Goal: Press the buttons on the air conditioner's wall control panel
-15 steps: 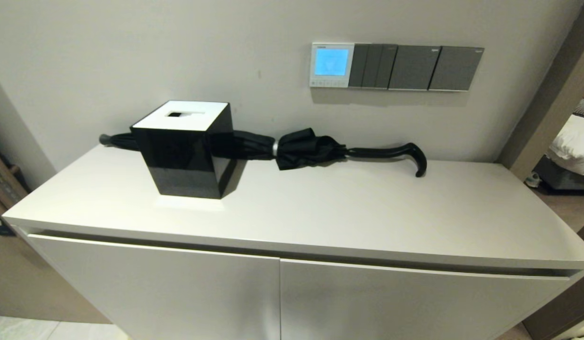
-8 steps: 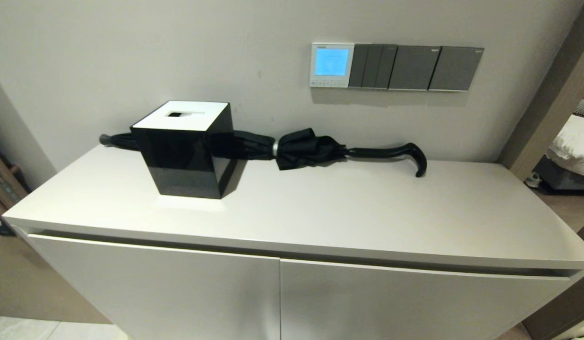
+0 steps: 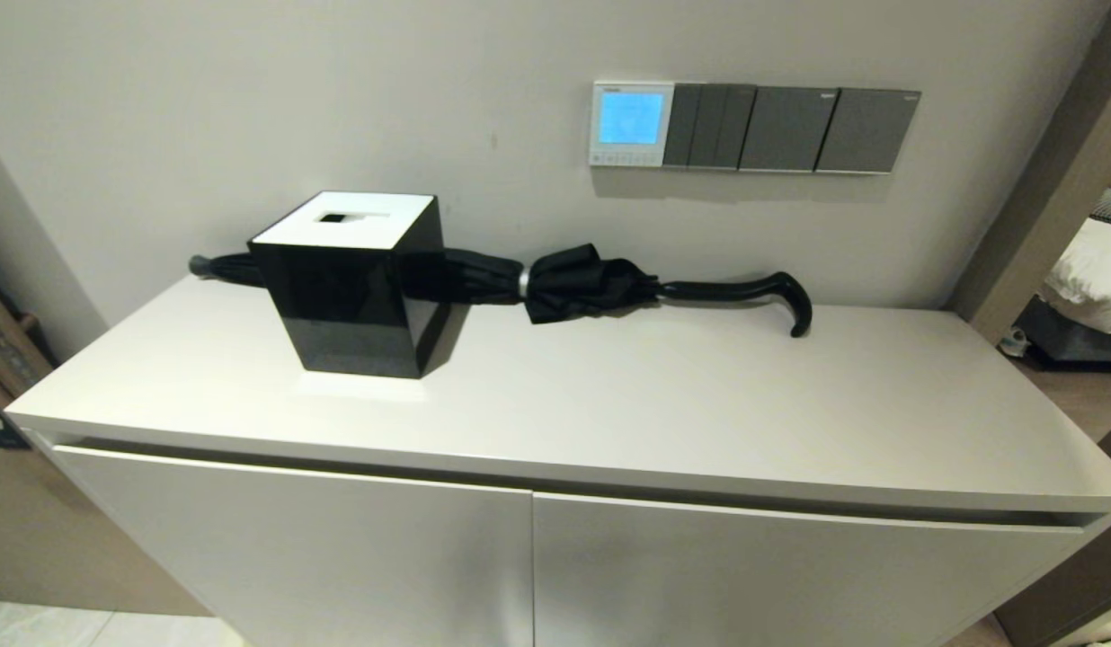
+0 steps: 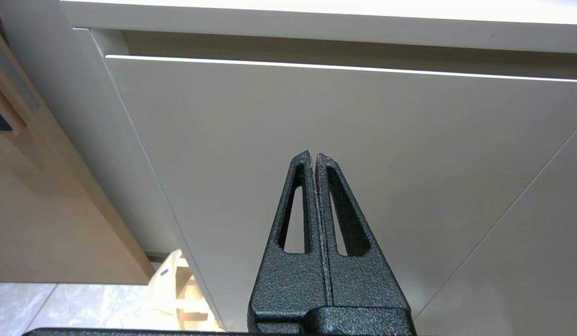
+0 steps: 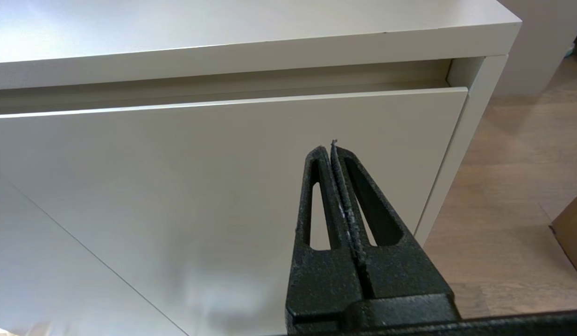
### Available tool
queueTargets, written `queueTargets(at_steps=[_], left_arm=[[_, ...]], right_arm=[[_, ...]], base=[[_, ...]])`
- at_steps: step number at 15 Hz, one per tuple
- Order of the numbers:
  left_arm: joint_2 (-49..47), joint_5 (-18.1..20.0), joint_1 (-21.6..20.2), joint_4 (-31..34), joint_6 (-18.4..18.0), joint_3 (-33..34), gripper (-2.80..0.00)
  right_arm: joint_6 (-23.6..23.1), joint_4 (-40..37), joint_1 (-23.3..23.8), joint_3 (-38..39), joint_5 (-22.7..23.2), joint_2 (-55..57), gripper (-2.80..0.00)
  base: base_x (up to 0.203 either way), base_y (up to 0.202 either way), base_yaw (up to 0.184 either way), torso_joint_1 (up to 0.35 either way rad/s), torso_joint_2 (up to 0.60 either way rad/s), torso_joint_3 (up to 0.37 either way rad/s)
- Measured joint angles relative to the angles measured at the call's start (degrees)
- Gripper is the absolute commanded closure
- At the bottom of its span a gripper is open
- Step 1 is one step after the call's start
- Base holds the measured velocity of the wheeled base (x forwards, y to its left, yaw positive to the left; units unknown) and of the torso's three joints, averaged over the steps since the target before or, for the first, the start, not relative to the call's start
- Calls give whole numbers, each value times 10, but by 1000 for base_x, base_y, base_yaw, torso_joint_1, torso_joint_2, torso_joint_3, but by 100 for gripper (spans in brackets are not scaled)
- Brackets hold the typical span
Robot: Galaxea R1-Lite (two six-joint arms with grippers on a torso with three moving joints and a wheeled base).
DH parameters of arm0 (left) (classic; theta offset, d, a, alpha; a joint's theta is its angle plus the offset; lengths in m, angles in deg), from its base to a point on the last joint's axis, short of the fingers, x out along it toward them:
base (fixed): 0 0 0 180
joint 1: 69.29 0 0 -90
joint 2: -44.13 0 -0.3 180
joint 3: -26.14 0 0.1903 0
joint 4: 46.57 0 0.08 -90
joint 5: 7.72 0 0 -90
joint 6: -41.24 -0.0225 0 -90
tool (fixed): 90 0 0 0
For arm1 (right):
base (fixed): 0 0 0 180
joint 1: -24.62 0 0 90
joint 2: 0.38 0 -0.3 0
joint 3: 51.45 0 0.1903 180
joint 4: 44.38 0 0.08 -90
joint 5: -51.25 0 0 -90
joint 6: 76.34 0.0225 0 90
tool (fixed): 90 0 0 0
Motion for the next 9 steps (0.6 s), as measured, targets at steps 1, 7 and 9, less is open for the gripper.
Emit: queueTargets(at_steps=[1, 7, 9], left_arm=[[0, 0, 0, 0, 0, 0, 0], [0, 0, 0, 0, 0, 0, 0], [0, 0, 0, 0, 0, 0, 0]], right_arm=[[0, 0, 0, 0, -1, 0, 0], [1, -1, 0, 0, -2, 0, 0], [1, -1, 0, 0, -3, 0, 0]], base=[[0, 0, 0, 0, 0, 0], [0, 0, 0, 0, 0, 0], [0, 0, 0, 0, 0, 0]])
